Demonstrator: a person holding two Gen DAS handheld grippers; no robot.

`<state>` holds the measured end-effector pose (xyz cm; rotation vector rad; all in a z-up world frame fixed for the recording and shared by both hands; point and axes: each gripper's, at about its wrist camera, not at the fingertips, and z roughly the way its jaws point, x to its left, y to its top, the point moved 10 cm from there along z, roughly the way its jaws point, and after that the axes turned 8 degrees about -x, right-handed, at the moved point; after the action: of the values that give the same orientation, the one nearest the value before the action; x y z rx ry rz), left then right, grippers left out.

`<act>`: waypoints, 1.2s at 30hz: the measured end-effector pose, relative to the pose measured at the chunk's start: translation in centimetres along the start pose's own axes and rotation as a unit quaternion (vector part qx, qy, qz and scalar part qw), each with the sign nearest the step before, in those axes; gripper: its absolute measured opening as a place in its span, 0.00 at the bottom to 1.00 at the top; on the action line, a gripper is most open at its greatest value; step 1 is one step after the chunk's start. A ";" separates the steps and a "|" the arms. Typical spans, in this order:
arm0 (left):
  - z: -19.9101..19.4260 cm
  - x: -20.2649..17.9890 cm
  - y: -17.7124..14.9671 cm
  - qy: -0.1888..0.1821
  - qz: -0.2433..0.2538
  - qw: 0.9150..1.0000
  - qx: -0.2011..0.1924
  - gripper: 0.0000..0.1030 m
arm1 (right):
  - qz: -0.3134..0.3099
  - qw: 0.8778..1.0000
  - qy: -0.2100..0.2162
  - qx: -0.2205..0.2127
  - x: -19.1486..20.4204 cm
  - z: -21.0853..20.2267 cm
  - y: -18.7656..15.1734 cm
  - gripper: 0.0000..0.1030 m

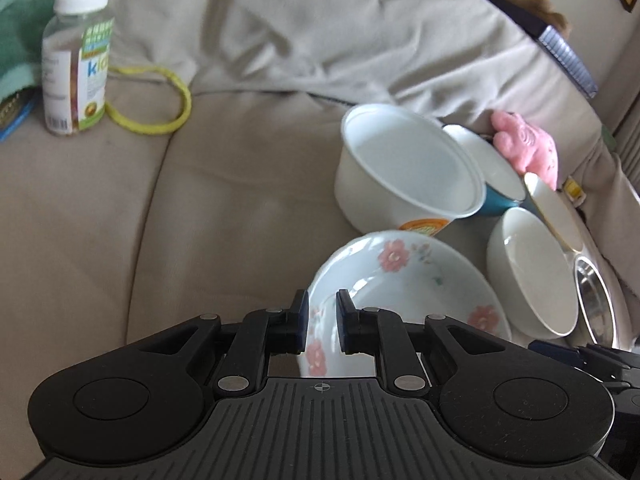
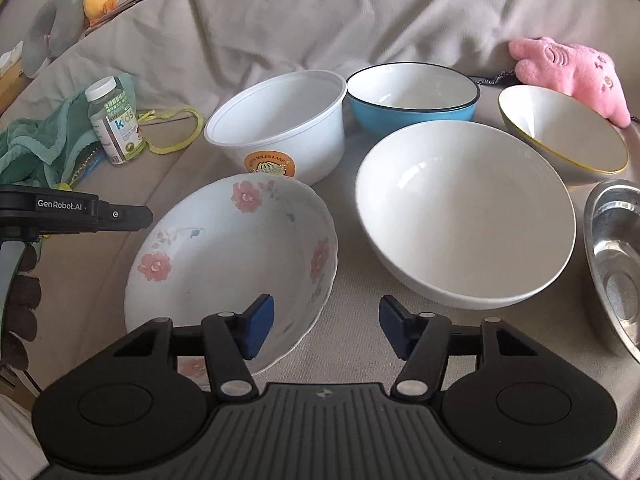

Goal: Organize plates and bowls
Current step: 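Move both grippers over the flowered plate toward the large white bowl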

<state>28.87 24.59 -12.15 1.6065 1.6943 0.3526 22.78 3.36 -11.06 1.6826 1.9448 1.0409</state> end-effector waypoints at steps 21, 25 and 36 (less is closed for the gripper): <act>1.4 2.2 0.6 0.026 -0.052 0.998 -0.020 0.38 | -0.010 0.999 0.050 0.000 3.5 3.8 1.4 0.48; -1.7 0.9 2.7 0.116 0.032 0.987 -0.104 0.37 | -0.038 0.997 0.045 -0.039 1.8 0.7 1.1 0.53; 3.3 -16.3 2.9 -0.090 0.050 0.993 -0.058 0.37 | 0.044 0.997 -0.022 -0.066 -8.4 -4.7 -1.7 0.63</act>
<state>31.89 8.85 -7.02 1.5904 1.4367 0.3391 20.24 -6.05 -10.75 1.7166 1.7488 1.1270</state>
